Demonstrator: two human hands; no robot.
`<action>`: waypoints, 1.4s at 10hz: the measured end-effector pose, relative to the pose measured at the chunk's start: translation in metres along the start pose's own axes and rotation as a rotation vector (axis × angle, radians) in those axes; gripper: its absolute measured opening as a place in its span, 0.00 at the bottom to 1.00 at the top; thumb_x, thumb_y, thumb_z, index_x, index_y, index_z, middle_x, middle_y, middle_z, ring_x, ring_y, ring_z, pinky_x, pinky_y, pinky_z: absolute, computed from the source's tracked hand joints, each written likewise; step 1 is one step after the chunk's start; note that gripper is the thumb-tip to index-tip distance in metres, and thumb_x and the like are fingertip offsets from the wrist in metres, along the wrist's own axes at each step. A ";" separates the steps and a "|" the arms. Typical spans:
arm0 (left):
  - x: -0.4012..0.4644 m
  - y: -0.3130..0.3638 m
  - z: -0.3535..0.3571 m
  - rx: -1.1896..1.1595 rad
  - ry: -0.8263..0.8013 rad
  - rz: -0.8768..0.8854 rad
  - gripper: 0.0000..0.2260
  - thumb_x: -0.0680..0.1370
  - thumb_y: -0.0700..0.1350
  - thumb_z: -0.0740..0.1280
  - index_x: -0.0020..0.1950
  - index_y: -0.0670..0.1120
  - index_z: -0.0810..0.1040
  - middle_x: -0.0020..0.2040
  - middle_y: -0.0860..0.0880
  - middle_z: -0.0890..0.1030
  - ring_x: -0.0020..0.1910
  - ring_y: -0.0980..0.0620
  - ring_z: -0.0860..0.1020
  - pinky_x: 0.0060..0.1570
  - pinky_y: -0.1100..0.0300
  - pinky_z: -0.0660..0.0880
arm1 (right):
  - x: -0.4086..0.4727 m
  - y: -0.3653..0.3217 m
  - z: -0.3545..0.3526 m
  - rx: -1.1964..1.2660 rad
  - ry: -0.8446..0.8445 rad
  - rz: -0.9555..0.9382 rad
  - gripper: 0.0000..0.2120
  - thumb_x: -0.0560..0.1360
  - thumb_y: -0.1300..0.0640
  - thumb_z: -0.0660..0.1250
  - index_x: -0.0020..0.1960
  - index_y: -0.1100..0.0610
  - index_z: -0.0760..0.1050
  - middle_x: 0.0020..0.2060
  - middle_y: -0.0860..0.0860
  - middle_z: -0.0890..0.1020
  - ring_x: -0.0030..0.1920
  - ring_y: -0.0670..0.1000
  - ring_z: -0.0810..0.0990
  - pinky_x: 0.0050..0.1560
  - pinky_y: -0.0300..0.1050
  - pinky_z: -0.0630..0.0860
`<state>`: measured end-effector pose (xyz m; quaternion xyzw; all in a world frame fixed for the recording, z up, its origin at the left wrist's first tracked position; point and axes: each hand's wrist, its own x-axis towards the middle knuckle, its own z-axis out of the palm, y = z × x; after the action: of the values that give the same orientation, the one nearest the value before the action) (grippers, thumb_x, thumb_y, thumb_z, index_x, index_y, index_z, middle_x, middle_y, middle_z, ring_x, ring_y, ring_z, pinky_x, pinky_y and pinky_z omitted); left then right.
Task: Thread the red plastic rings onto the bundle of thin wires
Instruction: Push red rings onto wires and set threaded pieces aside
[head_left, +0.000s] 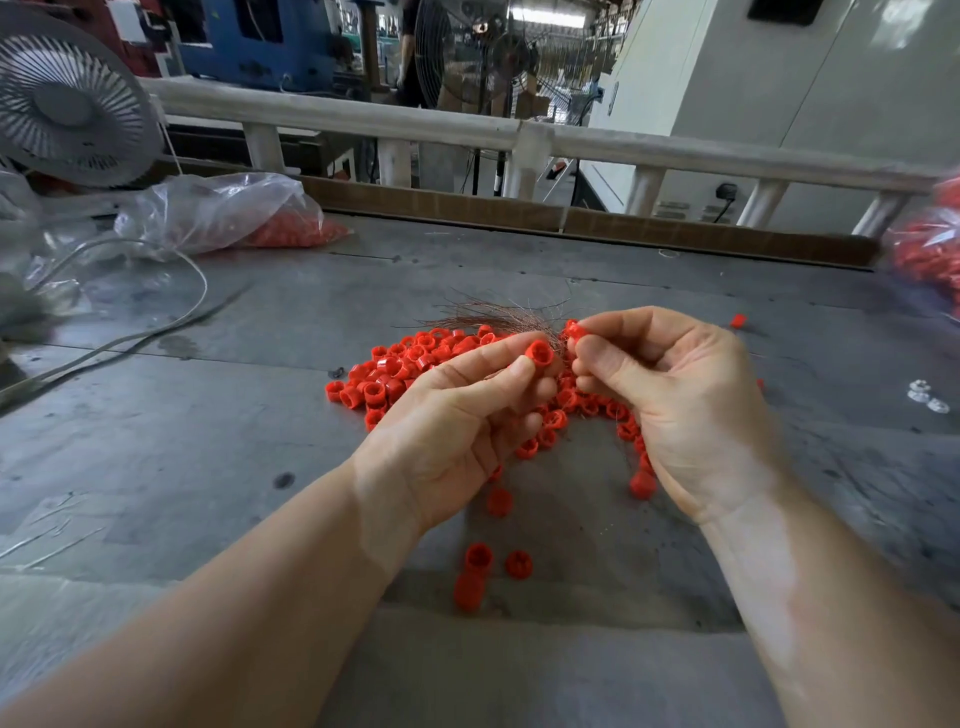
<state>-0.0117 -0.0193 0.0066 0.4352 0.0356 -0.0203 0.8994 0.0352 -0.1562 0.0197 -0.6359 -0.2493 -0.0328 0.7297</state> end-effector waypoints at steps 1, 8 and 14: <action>0.000 0.001 0.000 0.015 0.004 0.017 0.09 0.66 0.39 0.67 0.41 0.47 0.86 0.36 0.49 0.82 0.31 0.59 0.80 0.29 0.68 0.76 | 0.000 0.002 0.000 -0.083 0.002 -0.040 0.03 0.63 0.56 0.72 0.37 0.51 0.82 0.32 0.48 0.84 0.33 0.45 0.81 0.37 0.34 0.77; -0.001 -0.001 0.000 0.093 0.010 0.061 0.10 0.66 0.43 0.69 0.44 0.49 0.85 0.37 0.54 0.82 0.34 0.61 0.77 0.39 0.68 0.74 | -0.003 0.001 0.002 -0.277 0.017 -0.171 0.09 0.70 0.61 0.72 0.39 0.47 0.80 0.36 0.43 0.84 0.31 0.42 0.78 0.35 0.33 0.74; -0.001 0.000 0.000 0.088 0.023 0.049 0.08 0.66 0.43 0.69 0.42 0.49 0.85 0.40 0.53 0.84 0.33 0.61 0.78 0.36 0.69 0.75 | -0.001 -0.001 0.003 0.239 0.007 0.244 0.05 0.67 0.56 0.66 0.39 0.58 0.78 0.31 0.49 0.81 0.30 0.42 0.76 0.30 0.33 0.73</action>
<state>-0.0125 -0.0193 0.0062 0.4754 0.0341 0.0053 0.8791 0.0333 -0.1540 0.0201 -0.5701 -0.1696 0.0836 0.7995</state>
